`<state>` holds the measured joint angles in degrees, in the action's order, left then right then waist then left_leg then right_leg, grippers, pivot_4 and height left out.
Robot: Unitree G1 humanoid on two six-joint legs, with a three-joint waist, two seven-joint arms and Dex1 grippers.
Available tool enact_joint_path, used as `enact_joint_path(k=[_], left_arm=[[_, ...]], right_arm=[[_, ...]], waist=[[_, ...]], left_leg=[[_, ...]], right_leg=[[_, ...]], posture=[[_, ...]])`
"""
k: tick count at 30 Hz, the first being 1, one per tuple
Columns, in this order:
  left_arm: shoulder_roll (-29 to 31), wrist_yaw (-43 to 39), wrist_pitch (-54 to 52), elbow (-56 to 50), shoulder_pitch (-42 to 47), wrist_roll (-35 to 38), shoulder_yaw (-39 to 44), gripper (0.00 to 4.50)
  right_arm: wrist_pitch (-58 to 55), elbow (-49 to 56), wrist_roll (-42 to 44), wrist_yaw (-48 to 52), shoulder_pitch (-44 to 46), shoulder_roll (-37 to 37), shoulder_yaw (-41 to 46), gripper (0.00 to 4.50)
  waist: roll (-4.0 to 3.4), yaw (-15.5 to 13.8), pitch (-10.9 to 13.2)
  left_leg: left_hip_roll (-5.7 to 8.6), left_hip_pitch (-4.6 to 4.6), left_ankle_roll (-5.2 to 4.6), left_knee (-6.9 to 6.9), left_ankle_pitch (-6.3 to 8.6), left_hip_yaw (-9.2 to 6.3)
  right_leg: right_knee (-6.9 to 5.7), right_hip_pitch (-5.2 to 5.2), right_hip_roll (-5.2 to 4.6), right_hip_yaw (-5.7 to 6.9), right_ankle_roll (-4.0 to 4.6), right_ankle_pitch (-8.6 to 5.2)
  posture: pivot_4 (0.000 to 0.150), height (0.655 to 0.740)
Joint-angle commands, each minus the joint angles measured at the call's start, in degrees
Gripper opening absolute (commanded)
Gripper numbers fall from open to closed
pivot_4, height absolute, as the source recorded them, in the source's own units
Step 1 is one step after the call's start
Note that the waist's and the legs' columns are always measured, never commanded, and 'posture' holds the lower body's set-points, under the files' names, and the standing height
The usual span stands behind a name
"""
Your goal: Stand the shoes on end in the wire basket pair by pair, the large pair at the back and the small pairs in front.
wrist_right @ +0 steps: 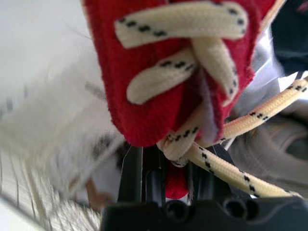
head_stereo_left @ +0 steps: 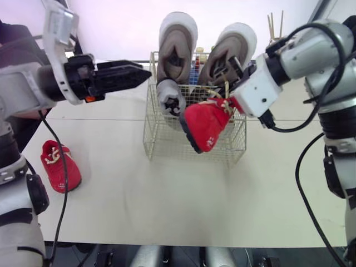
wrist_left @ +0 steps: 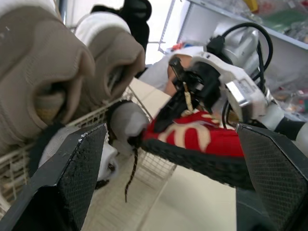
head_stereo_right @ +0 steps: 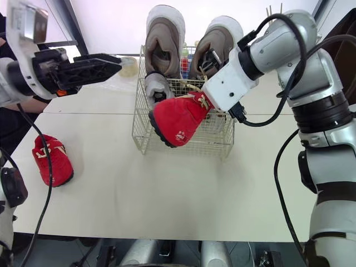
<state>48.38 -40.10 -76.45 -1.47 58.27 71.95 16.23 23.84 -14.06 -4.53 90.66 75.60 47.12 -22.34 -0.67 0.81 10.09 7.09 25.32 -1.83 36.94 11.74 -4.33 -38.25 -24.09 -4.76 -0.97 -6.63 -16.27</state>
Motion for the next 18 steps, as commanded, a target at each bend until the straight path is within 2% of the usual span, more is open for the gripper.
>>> enact_joint_path(k=[1, 6, 10, 18], left_arm=[[-0.9, 3.7, -6.54, 2.48, 3.34, 4.08, -0.4, 4.5], [-3.49, 9.66, -15.02, 6.63, 5.3, 7.89, -1.72, 4.5], [-3.72, 13.39, -16.05, 9.76, 5.95, 11.84, -4.34, 4.5], [-1.06, 18.85, -16.05, 19.4, 9.58, 27.32, -12.53, 4.5]], right_arm=[[8.36, -2.28, -6.93, -3.69, 5.35, -1.48, -1.06, 0.07], [13.97, -6.27, -11.47, -6.07, 7.34, -1.83, -2.51, 0.07], [15.67, -7.9, -12.13, -6.79, 8.43, -1.82, -2.52, 0.07], [13.65, -6.56, -11.84, -6.33, 10.83, -1.1, -1.44, 0.07]], waist=[[0.0, 0.03, 0.0], [0.03, -0.11, 0.0], [0.09, -0.1, 0.04], [0.11, -0.04, 0.07]], left_leg=[[0.0, 0.0, 0.02, -0.01, -0.02, 0.0], [0.0, 0.0, 0.07, 0.02, -0.05, -0.01], [0.0, 0.0, 0.09, 0.03, -0.07, -0.03], [0.0, 0.0, 0.13, -0.01, -0.09, -0.03]], right_leg=[[-0.05, -0.03, 0.01, -0.01, 0.0, 0.0], [-0.18, -0.08, 0.04, -0.04, 0.0, 0.0], [-0.18, -0.08, 0.05, -0.05, 0.0, 0.0], [-0.27, -0.17, 0.05, -0.1, 0.0, 0.0]], posture=[[0.15, 0.74], [0.15, 0.74], [0.15, 0.74], [0.15, 0.74]])
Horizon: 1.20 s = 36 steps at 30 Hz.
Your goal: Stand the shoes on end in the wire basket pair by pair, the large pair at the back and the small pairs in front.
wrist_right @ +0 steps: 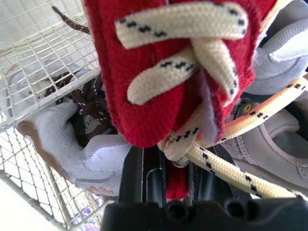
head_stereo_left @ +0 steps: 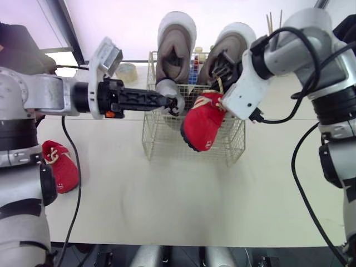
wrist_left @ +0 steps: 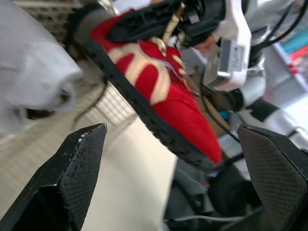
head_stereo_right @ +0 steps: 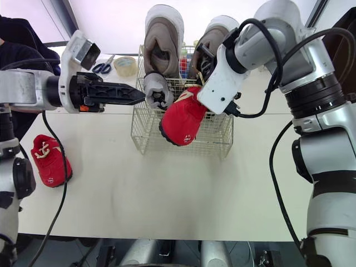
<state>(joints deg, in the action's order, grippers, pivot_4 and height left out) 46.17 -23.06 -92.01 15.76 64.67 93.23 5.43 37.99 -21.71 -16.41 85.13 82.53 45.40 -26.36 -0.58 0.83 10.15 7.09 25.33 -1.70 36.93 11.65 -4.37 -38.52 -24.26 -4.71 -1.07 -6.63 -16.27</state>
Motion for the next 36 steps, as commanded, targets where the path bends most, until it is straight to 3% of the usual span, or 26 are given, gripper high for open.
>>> enact_joint_path(k=[1, 11, 22, 31, 33, 36], left_arm=[[1.23, 2.42, -0.49, 3.3, 3.73, 7.44, -2.82, 4.5], [-2.36, 8.43, 0.17, 10.49, 9.04, 16.33, -11.95, 4.5], [-5.79, 10.23, -0.12, 13.76, 12.4, 19.77, -17.31, 4.5], [-5.85, 9.89, 0.1, 13.22, 11.42, 19.77, -18.08, 0.63], [-5.65, 9.77, 0.35, 12.91, 10.93, 19.77, -17.88, 0.26], [-5.19, 10.01, 1.11, 11.82, 9.77, 19.77, -17.18, 0.26]], right_arm=[[-0.54, 0.94, -0.33, -1.06, 4.3, 0.53, 2.47, 0.07], [-3.09, 4.07, -1.13, -1.35, 4.45, 0.37, 2.13, 0.07], [-4.86, 6.4, -2.52, -1.75, 3.72, 0.35, 2.02, 0.07], [-6.04, 7.32, -2.19, -1.47, 3.89, 0.81, 2.49, 0.07], [-6.77, 7.65, -1.61, -1.32, 3.85, 0.95, 2.82, 0.07], [-8.92, 8.51, 0.34, -0.42, 3.63, 1.24, 3.62, 0.07]], waist=[[0.02, -0.07, 0.01], [0.1, -0.02, 0.05], [0.13, 0.02, 0.07], [0.14, -0.04, 0.07], [0.14, -0.03, 0.07], [0.14, 0.0, 0.07]], left_leg=[[0.0, 0.0, 0.01, 0.0, -0.01, 0.0], [0.02, 0.0, 0.03, 0.03, -0.03, -0.03], [0.02, 0.0, 0.04, 0.02, -0.04, -0.03], [0.03, 0.01, 0.04, 0.03, -0.04, -0.03], [0.03, 0.01, 0.04, 0.04, -0.04, -0.03], [0.03, 0.01, 0.04, 0.03, -0.04, -0.03]], right_leg=[[-0.01, 0.0, 0.0, 0.0, 0.0, 0.0], [-0.05, -0.01, 0.02, -0.03, 0.0, 0.0], [-0.09, -0.06, 0.03, -0.05, 0.0, 0.0], [-0.11, -0.06, 0.02, -0.07, 0.0, 0.0], [-0.11, -0.05, 0.02, -0.08, 0.0, 0.0], [-0.11, -0.05, 0.02, -0.08, 0.0, 0.0]], posture=[[0.15, 0.74], [0.15, 0.74], [0.15, 0.74], [0.15, 0.74], [0.15, 0.74], [0.15, 0.74]])
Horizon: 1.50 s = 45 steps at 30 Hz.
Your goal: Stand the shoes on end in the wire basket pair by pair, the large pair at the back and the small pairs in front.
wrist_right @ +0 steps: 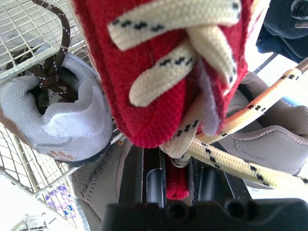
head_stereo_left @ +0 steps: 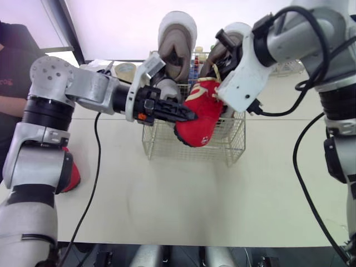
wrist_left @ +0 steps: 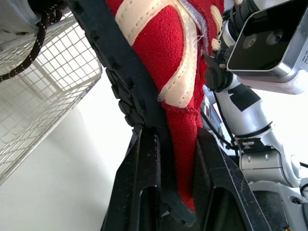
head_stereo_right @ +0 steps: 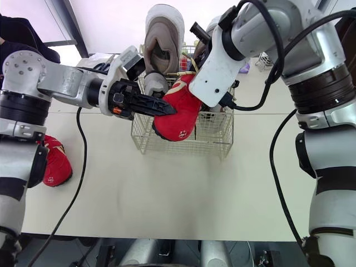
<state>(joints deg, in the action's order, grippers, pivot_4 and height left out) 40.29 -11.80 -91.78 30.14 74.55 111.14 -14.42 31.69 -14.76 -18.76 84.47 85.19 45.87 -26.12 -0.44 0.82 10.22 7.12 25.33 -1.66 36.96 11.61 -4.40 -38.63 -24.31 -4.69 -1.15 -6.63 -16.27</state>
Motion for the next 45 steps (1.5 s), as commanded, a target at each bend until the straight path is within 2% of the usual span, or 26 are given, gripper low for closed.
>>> enact_joint_path(k=[1, 9, 13, 19, 23, 25, 29, 32, 35, 40, 45], left_arm=[[0.94, -1.04, 1.19, -2.9, -0.63, 1.85, 2.92, 0.26], [3.06, -2.29, 3.1, -8.98, -5.17, 1.86, 5.5, 0.26], [4.63, -3.35, 4.84, -13.14, -8.14, 1.32, 7.97, 0.26], [7.79, -9.17, 9.16, -21.57, -15.68, -3.73, 16.95, 0.26], [8.19, -14.97, 11.84, -27.11, -20.6, -9.29, 21.86, 0.26], [8.05, -17.83, 13.19, -29.21, -22.55, -12.11, 23.36, 0.26], [7.06, -25.16, 16.6, -31.57, -25.78, -17.38, 25.87, 0.26], [5.94, -30.75, 19.03, -32.88, -26.81, -21.63, 25.99, 0.26], [4.72, -34.6, 20.17, -32.87, -26.99, -24.61, 25.26, 0.26], [1.88, -38.48, 20.86, -32.94, -27.25, -27.67, 24.25, 0.26], [-0.37, -40.3, 20.28, -32.27, -26.35, -29.24, 23.89, 0.26]], right_arm=[[-3.65, 1.81, 3.7, 0.79, 0.9, 0.94, 3.78, 0.56], [-15.81, 6.44, 14.85, 7.76, 0.92, 3.56, 6.81, 4.45], [-22.99, 6.39, 24.52, 8.03, 2.73, 7.96, 6.15, 4.49], [-38.38, -3.93, 39.59, 8.03, 3.68, 14.3, 7.81, 4.49], [-55.23, -8.66, 51.03, 8.03, 0.55, 15.68, 12.19, 4.49], [-62.54, -9.98, 53.82, 8.03, -1.82, 15.36, 15.0, 4.49], [-87.86, -9.69, 64.27, -0.86, -7.21, 10.55, 25.02, 4.49], [-103.22, -7.08, 71.39, -8.82, -10.54, 5.93, 31.55, 4.49], [-113.89, -5.48, 77.25, -16.02, -12.45, 0.74, 37.95, 4.49], [-123.54, -0.8, 83.91, -25.18, -15.33, -7.87, 44.75, 4.49], [-124.19, 0.82, 89.0, -30.28, -15.86, -11.37, 44.44, 4.49]], waist=[[0.0, 0.03, 0.0], [0.01, -0.06, 0.01], [0.01, -0.08, 0.01], [0.01, -0.05, 0.01], [0.0, -0.11, 0.01], [0.01, -0.13, 0.01], [0.0, -0.14, 0.01], [-0.01, -0.04, 0.0], [-0.01, -0.12, 0.0], [0.01, -0.14, -0.01], [0.0, -0.09, 0.0]], left_leg=[[0.0, 0.0, 0.0, 0.0, 0.0, 0.0], [0.0, 0.03, 0.0, 0.01, 0.0, 0.0], [-0.01, 0.03, 0.0, 0.0, 0.01, -0.01], [-0.02, 0.03, -0.01, -0.06, 0.02, -0.01], [-0.02, 0.03, -0.02, -0.1, 0.03, 0.0], [-0.02, 0.03, -0.05, -0.13, 0.04, 0.0], [-0.03, 0.06, -0.16, -0.15, 0.1, 0.0], [-0.04, 0.08, -0.17, -0.21, 0.1, 0.01], [-0.04, 0.1, -0.13, -0.35, 0.07, 0.01], [-0.03, 0.1, -0.05, -0.46, 0.01, 0.02], [-0.03, 0.1, -0.07, -0.45, 0.0, 0.03]], right_leg=[[0.0, 0.0, 0.0, 0.0, 0.0, 0.0], [0.0, 0.02, -0.02, -0.04, 0.0, 0.0], [0.01, 0.06, -0.04, -0.06, 0.01, -0.01], [0.09, 0.09, -0.06, -0.08, 0.04, -0.02], [0.25, 0.12, -0.07, -0.08, 0.05, -0.02], [0.29, 0.24, -0.08, -0.08, 0.06, -0.02], [0.3, 0.33, -0.09, -0.08, 0.1, 0.0], [0.29, 0.25, -0.09, -0.09, 0.12, 0.02], [0.3, 0.18, -0.09, -0.09, 0.14, 0.02], [0.35, 0.18, -0.09, -0.08, 0.13, 0.03], [0.36, 0.18, -0.09, -0.08, 0.12, 0.04]], posture=[[0.15, 0.74], [0.15, 0.74], [0.15, 0.74], [0.15, 0.74], [0.15, 0.74], [0.15, 0.74], [0.15, 0.74], [0.15, 0.74], [0.15, 0.74], [0.15, 0.74], [0.15, 0.74]])
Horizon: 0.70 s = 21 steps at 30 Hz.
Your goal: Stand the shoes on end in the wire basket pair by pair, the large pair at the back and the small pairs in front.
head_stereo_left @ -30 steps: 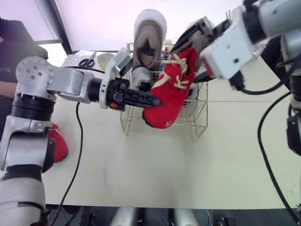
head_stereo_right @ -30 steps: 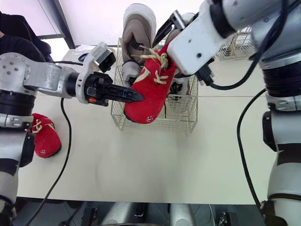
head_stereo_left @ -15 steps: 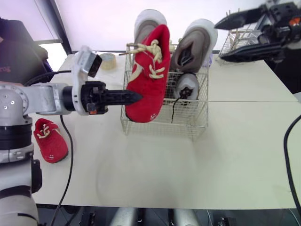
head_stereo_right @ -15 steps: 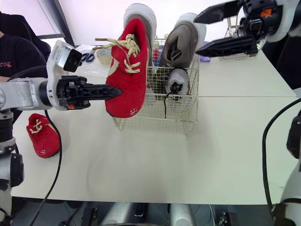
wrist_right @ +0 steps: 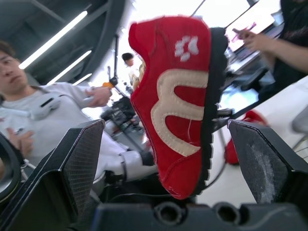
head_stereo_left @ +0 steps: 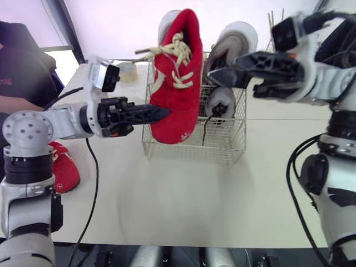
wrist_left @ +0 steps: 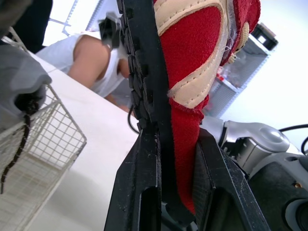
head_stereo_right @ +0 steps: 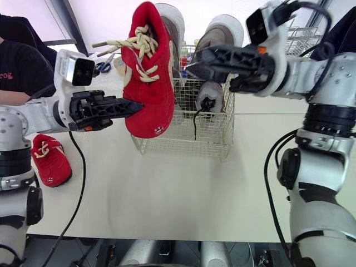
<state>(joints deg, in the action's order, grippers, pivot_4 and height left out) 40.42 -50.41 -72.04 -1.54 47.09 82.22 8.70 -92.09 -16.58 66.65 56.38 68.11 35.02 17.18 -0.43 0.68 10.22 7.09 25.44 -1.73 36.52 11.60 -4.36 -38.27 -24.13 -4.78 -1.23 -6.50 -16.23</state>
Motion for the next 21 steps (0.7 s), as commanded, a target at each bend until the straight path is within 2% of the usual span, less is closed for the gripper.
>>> enact_joint_path(k=[1, 10, 19, 20, 21], left_arm=[[-0.91, -1.87, 0.51, -0.4, 1.41, -0.7, 0.65, 0.26], [-4.42, -2.31, -0.06, 0.64, 2.4, -2.3, 0.16, 0.26], [-6.02, -1.65, -0.66, 0.4, 1.74, -2.57, 0.1, 0.26], [-6.2, -1.44, -0.74, 0.42, 1.68, -2.54, 0.1, 0.26], [-6.36, -1.26, -0.81, 0.25, 1.56, -2.47, 0.11, 0.26]], right_arm=[[-0.41, 2.67, 4.13, -3.18, 1.41, -1.31, 1.12, 4.49], [1.82, 5.14, 5.48, -9.07, 2.72, -8.07, 1.34, 4.49], [3.01, 5.36, 6.64, -11.55, 3.8, -10.52, 1.4, 4.49], [3.02, 5.22, 6.82, -11.9, 3.92, -10.73, 1.47, 3.99], [2.89, 5.14, 7.13, -12.24, 4.0, -10.88, 1.62, 3.76]], waist=[[0.0, 0.07, 0.0], [0.0, 0.29, 0.0], [0.0, 0.26, -0.01], [0.0, 0.28, -0.01], [0.0, 0.28, -0.01]], left_leg=[[0.0, 0.0, 0.0, 0.0, 0.0, 0.0], [-0.01, -0.01, 0.0, -0.01, -0.01, 0.01], [-0.01, -0.01, 0.0, 0.0, -0.01, 0.01], [-0.01, -0.01, 0.0, -0.01, -0.01, 0.01], [-0.01, -0.01, 0.0, -0.01, -0.01, 0.01]], right_leg=[[0.0, -0.01, 0.0, 0.0, 0.0, 0.0], [-0.03, -0.03, 0.02, 0.0, 0.0, 0.0], [-0.03, -0.02, 0.02, 0.01, 0.0, 0.01], [-0.03, -0.03, 0.02, 0.01, 0.0, 0.01], [-0.03, -0.03, 0.02, 0.01, 0.0, 0.01]], posture=[[0.15, 0.74], [0.15, 0.74], [0.15, 0.74], [0.15, 0.74], [0.15, 0.74]])
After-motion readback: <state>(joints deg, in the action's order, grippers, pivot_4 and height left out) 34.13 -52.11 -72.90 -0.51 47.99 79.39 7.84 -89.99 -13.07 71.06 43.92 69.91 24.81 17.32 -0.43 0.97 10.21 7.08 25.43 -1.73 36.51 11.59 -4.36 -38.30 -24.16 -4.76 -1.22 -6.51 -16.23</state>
